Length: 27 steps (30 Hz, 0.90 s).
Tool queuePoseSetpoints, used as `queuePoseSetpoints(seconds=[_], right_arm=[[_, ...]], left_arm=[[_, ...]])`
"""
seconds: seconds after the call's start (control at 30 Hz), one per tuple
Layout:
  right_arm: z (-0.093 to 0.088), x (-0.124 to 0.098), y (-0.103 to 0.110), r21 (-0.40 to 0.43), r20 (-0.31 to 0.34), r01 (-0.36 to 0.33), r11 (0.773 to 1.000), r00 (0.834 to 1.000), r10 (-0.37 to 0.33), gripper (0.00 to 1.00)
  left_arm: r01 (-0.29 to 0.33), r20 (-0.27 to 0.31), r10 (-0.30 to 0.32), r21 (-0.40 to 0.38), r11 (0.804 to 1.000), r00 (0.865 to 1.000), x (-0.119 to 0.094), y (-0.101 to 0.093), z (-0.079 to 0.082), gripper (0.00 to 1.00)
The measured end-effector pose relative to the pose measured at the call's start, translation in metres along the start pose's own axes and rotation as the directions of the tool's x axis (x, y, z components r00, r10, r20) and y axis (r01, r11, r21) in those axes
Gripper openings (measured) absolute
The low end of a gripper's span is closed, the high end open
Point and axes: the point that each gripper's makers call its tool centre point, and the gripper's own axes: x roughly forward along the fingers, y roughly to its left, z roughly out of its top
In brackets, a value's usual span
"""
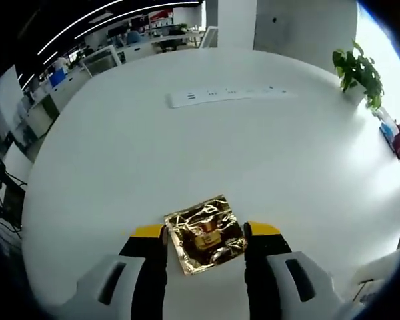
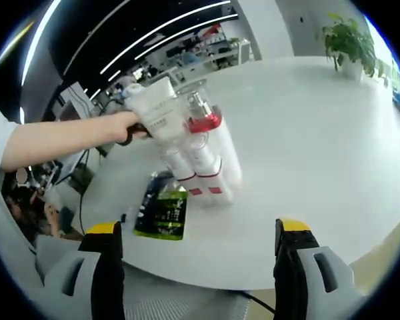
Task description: Arrange the skincare products in the storage area until every visible bottle or jar stands upright without overlapping.
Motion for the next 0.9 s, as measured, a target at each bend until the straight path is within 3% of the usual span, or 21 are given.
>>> queuePoseSetpoints(seconds=[0.2, 0.6, 0.9], right_arm=[[0.0, 0.0, 0.0, -0.001, 0.003, 0.0, 1.0, 1.0, 0.0, 0.94], [0.001, -0.001, 0.002, -0.008, 0.006, -0.006, 1.0, 1.0, 0.006, 0.94], [0.002, -0.001, 0.004, -0.023, 0.009, -0.02, 1.0, 1.0, 0.02, 0.94]], left_arm=[[0.02, 0.008, -0.019, -0.032, 0.999, 1.0, -0.001, 0.002, 0.002, 0.36], [0.012, 0.026, -0.011, -0.026, 1.0, 1.0, 0.0, 0.009, 0.009, 0.36], [0.002, 0.025, 0.0, -0.048, 0.999, 1.0, -0.014, 0.016, -0.001, 0.37]])
